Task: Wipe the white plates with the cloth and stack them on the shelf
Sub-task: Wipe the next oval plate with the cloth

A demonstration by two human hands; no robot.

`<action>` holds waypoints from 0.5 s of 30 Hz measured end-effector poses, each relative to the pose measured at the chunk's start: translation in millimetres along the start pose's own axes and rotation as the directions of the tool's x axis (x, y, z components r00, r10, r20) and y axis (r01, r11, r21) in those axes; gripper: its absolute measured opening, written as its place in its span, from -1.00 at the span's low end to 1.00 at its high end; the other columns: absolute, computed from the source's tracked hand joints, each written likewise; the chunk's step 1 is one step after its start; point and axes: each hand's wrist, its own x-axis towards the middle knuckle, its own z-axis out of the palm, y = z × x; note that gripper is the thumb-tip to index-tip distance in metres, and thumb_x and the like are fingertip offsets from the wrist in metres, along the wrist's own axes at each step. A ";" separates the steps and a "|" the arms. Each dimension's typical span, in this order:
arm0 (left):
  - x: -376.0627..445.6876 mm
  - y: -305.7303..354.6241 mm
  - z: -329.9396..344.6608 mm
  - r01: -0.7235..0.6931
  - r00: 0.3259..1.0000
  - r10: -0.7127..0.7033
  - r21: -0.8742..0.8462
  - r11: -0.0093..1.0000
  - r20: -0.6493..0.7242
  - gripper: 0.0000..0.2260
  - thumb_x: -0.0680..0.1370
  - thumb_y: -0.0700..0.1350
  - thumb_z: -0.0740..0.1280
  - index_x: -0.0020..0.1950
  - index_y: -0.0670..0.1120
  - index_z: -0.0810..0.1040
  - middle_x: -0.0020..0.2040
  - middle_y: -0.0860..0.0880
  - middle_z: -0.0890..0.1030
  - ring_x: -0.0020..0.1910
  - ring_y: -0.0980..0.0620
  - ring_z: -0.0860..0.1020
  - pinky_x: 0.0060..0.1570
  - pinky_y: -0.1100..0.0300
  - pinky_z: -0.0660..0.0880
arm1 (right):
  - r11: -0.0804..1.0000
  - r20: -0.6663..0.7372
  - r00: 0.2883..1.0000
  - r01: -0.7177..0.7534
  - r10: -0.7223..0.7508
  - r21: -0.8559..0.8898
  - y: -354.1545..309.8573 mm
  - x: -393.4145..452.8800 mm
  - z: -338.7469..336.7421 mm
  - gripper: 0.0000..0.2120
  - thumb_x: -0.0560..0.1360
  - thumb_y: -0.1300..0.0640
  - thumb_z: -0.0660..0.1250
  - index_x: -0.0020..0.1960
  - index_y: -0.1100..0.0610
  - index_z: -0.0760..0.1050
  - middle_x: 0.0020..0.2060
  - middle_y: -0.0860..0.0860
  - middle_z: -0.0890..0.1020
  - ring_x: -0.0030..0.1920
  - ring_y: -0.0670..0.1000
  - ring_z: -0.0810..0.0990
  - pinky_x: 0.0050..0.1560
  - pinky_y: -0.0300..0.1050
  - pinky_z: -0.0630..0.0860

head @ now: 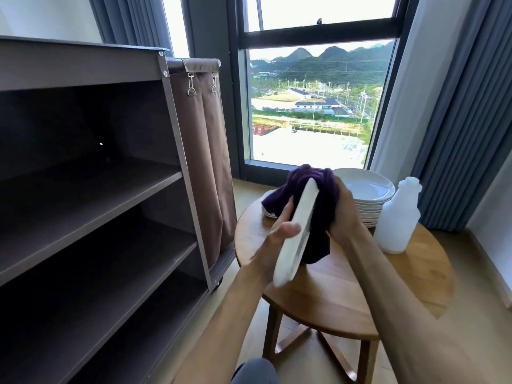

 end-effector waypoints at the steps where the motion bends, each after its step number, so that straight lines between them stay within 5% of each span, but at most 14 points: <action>1: 1.2 -1.7 3.1 0.002 1.000 -0.002 -0.055 0.998 -0.002 -0.13 0.16 0.23 0.55 0.42 0.07 0.38 0.01 0.03 0.66 -0.04 0.08 0.63 -0.03 0.15 0.59 | 1.000 -0.045 0.999 0.006 -0.006 -0.020 4.5 -0.6 3.3 -0.55 0.62 -0.20 0.18 0.08 0.10 0.69 -0.02 0.15 0.68 0.02 0.09 0.61 0.25 0.09 0.52; 3: 5.2 0.2 12.9 0.003 0.997 -0.017 -0.199 0.980 -0.069 -0.18 0.14 0.21 0.60 0.34 0.04 0.48 -0.05 -0.02 0.68 -0.09 0.04 0.66 -0.11 0.14 0.61 | 0.997 -0.074 0.997 0.009 -0.014 -0.072 18.6 0.2 8.5 -0.41 0.50 -0.35 0.26 0.23 0.10 0.64 0.13 0.24 0.65 0.10 0.19 0.61 0.33 0.24 0.48; 5: 13.2 3.6 23.2 -0.025 0.977 -0.056 -0.371 0.928 -0.206 -0.48 0.33 0.10 0.50 0.25 -0.06 0.61 -0.06 -0.09 0.70 -0.08 -0.04 0.67 -0.08 0.11 0.63 | 0.985 -0.114 0.994 -0.024 0.004 -0.170 35.3 4.6 11.5 -0.43 0.41 -0.35 0.34 0.17 0.08 0.63 0.11 0.23 0.66 0.14 0.24 0.63 0.32 0.25 0.51; 6: 15.4 6.7 28.4 -0.055 0.955 -0.086 -0.455 0.889 -0.284 -0.66 0.48 0.06 0.37 0.13 -0.10 0.70 -0.09 -0.12 0.70 -0.09 -0.06 0.67 -0.03 0.11 0.62 | 0.973 -0.130 0.991 -0.016 -0.014 -0.231 39.6 0.6 15.2 -0.58 0.48 -0.25 0.32 0.08 0.07 0.63 0.05 0.18 0.68 0.10 0.20 0.63 0.29 0.18 0.53; 9: 22.8 4.8 28.8 -0.093 0.886 -0.191 -0.566 0.819 -0.423 -0.58 0.65 0.08 0.16 -0.06 -0.14 0.71 -0.11 -0.12 0.65 -0.12 -0.06 0.61 0.04 0.09 0.50 | 0.939 -0.094 0.995 0.010 -0.045 -0.344 44.6 -16.9 21.8 -0.72 0.66 0.06 0.18 -0.17 0.01 0.56 -0.16 0.04 0.64 -0.09 0.03 0.57 0.04 0.00 0.48; 11: 25.4 6.2 24.5 -0.088 0.855 -0.240 -0.584 0.807 -0.460 -0.62 0.56 0.19 0.28 0.00 -0.13 0.63 -0.10 -0.11 0.62 -0.14 -0.05 0.59 -0.03 0.08 0.50 | 0.933 -0.073 0.997 -0.001 -0.027 -0.359 51.5 -22.6 18.5 -0.60 0.66 0.11 0.17 -0.34 -0.03 0.51 -0.30 -0.07 0.59 -0.19 -0.02 0.50 -0.09 -0.07 0.41; 15: 30.7 5.5 11.9 -0.144 0.841 -0.187 -0.542 0.828 -0.508 -0.39 0.06 0.22 0.55 -0.05 -0.15 0.71 -0.15 -0.15 0.60 -0.23 -0.08 0.62 -0.09 0.09 0.56 | 0.889 -0.076 0.995 0.017 -0.058 -0.457 61.6 -32.1 19.4 -0.55 0.59 0.11 0.17 -0.47 -0.04 0.46 -0.48 -0.22 0.48 -0.31 -0.07 0.37 -0.18 -0.07 0.28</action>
